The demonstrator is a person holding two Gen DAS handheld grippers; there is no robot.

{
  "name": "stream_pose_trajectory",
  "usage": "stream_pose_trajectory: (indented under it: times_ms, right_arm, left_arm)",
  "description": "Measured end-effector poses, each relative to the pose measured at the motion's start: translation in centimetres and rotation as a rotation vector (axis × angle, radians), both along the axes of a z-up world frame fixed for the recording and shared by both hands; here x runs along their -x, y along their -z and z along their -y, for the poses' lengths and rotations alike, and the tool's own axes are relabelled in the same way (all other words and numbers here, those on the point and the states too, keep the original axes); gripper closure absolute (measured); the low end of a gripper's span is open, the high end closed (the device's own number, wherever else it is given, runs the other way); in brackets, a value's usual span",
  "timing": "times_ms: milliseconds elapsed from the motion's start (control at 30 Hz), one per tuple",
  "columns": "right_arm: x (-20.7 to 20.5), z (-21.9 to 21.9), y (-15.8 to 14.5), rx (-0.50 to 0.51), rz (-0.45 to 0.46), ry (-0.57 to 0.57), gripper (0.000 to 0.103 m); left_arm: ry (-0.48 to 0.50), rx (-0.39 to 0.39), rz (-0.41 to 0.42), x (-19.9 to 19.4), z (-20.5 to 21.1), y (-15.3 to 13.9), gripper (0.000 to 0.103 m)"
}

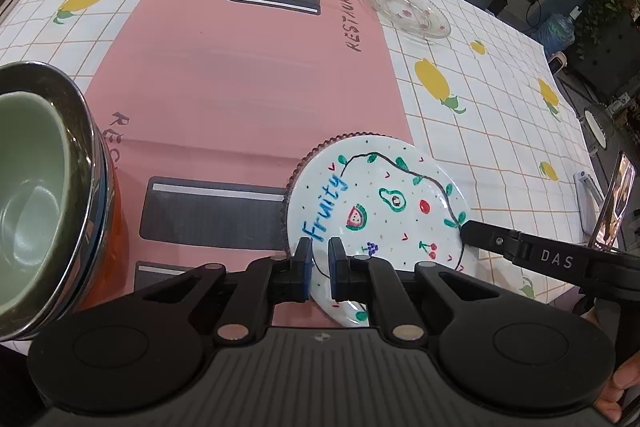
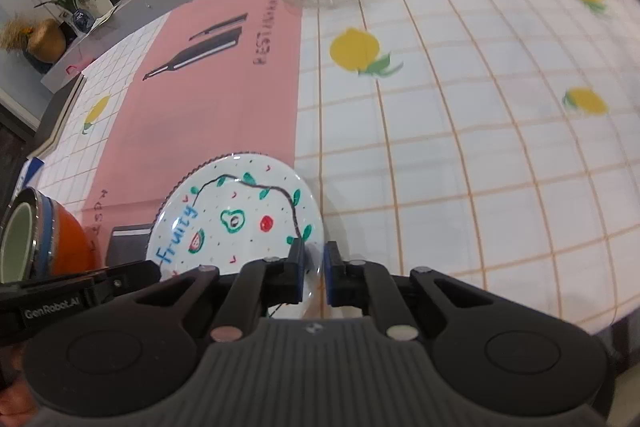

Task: Organize plates and bowls
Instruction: 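Open both grippers and move them to the small dotted glass plate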

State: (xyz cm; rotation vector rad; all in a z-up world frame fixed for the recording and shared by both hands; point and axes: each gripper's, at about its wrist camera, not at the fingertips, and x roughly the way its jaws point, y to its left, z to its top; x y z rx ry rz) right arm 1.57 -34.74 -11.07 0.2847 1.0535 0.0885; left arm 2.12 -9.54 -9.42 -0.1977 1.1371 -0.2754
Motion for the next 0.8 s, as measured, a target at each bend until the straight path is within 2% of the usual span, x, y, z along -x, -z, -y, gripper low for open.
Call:
stream_pose_trajectory:
  times_ms: [133, 267, 300, 467, 500, 567, 700, 800]
  right_arm:
    - [-0.4, -0.4, 0.0, 0.034, 0.020, -0.014, 0.097]
    - [-0.5, -0.1, -0.3, 0.045, 0.033, -0.006, 0.089]
    - [-0.5, 0.0, -0.5, 0.045, 0.040, -0.004, 0.084]
    - [-0.6, 0.9, -1.8, 0.035, 0.077, 0.008, 0.079]
    - [-0.7, 1.0, -2.0, 0.036, 0.085, 0.013, 0.074]
    - [-1.0, 1.4, -2.5, 0.046, 0.100, 0.032, 0.066]
    - [-2.0, 2.7, -3.3, 0.037, 0.120, 0.098, 0.063]
    - [-2.9, 4.0, -3.9, 0.006, 0.137, 0.150, 0.061]
  left_arm:
    - [-0.016, -0.004, 0.008, -0.2, -0.3, -0.3, 0.091]
    - [-0.021, 0.008, 0.014, -0.6, -0.6, -0.8, 0.089]
    - [-0.020, 0.009, 0.018, -0.7, -0.6, -1.0, 0.088]
    - [-0.006, 0.009, 0.054, -1.6, 0.1, -2.4, 0.086]
    - [-0.001, 0.010, 0.063, -1.8, 0.4, -2.8, 0.085]
    - [0.006, 0.008, 0.082, -2.4, 1.0, -3.5, 0.085]
    - [0.002, 0.006, 0.129, -3.9, 1.9, -5.0, 0.082]
    - [-0.018, 0.009, 0.152, -5.4, 2.7, -5.9, 0.075]
